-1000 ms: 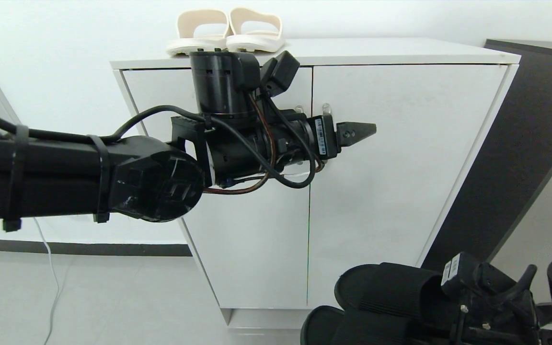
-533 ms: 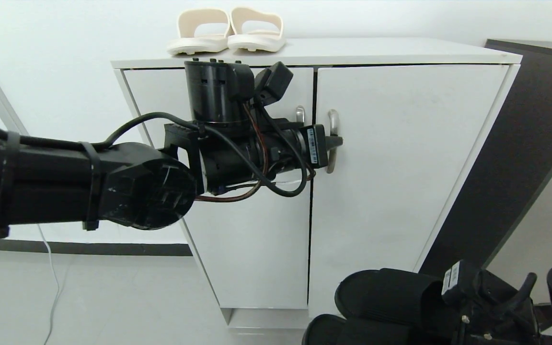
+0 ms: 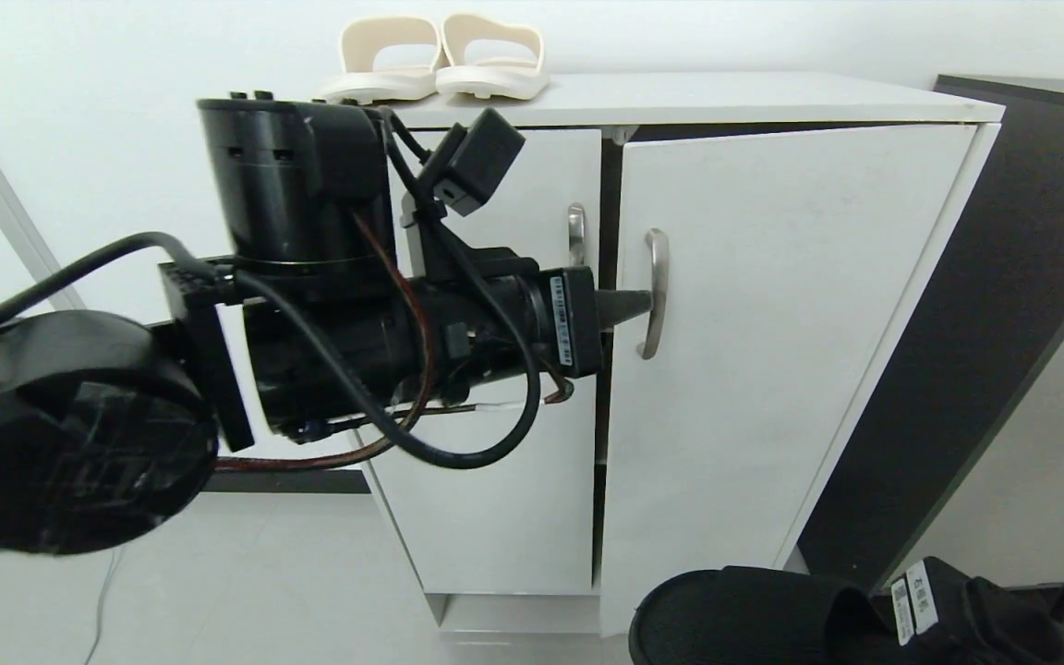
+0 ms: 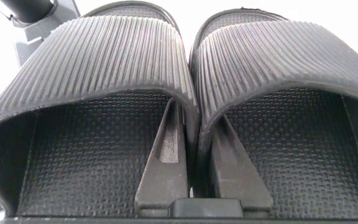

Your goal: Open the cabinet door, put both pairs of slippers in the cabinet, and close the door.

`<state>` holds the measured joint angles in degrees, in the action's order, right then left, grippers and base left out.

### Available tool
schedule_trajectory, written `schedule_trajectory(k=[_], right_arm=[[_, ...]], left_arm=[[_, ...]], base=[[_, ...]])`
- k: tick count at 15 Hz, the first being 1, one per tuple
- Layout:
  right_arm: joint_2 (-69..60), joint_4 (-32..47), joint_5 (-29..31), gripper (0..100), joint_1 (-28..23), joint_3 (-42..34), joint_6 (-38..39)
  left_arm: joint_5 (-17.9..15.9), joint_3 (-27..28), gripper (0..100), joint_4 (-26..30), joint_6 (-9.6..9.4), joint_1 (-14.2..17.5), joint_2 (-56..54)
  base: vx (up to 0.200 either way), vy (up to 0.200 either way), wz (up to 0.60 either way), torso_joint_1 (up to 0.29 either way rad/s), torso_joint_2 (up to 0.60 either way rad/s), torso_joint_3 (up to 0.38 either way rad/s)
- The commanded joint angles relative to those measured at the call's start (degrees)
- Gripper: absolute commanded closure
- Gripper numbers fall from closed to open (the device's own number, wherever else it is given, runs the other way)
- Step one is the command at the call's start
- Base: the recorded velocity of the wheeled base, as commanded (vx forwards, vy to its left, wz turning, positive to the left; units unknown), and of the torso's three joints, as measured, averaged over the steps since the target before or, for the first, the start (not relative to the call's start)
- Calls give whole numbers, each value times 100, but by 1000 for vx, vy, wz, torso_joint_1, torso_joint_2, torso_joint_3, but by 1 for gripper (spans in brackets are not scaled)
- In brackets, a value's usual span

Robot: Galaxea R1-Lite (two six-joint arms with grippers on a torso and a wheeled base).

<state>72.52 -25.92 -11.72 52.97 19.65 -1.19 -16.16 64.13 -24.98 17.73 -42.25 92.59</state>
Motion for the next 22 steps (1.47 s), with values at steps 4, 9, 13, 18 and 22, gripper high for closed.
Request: schedule_trajectory(k=[4, 9, 13, 18, 22], right_arm=[[-45, -10, 3, 100, 3, -5, -127], [-80, -19, 20, 100, 12, -75, -258], [-72, -10, 20, 100, 38, -93, -258], [-45, -1, 20, 100, 56, -102, -258], [16, -1, 20, 100, 56, -111, -258]], left_arm=[[-1, -595, 100, -25, 47, 244, -733], [43, -226, 100, -315, 117, 402, -268], [17, 275, 100, -350, 126, 666, 277], [43, 1163, 100, -350, 231, 683, 1007], [26, 1602, 100, -350, 240, 648, 1473]], base=[[0, 0, 0, 0, 0, 0], [0, 0, 0, 0, 0, 0], [0, 0, 0, 0, 0, 0], [0, 0, 0, 0, 0, 0], [0, 0, 0, 0, 0, 0]])
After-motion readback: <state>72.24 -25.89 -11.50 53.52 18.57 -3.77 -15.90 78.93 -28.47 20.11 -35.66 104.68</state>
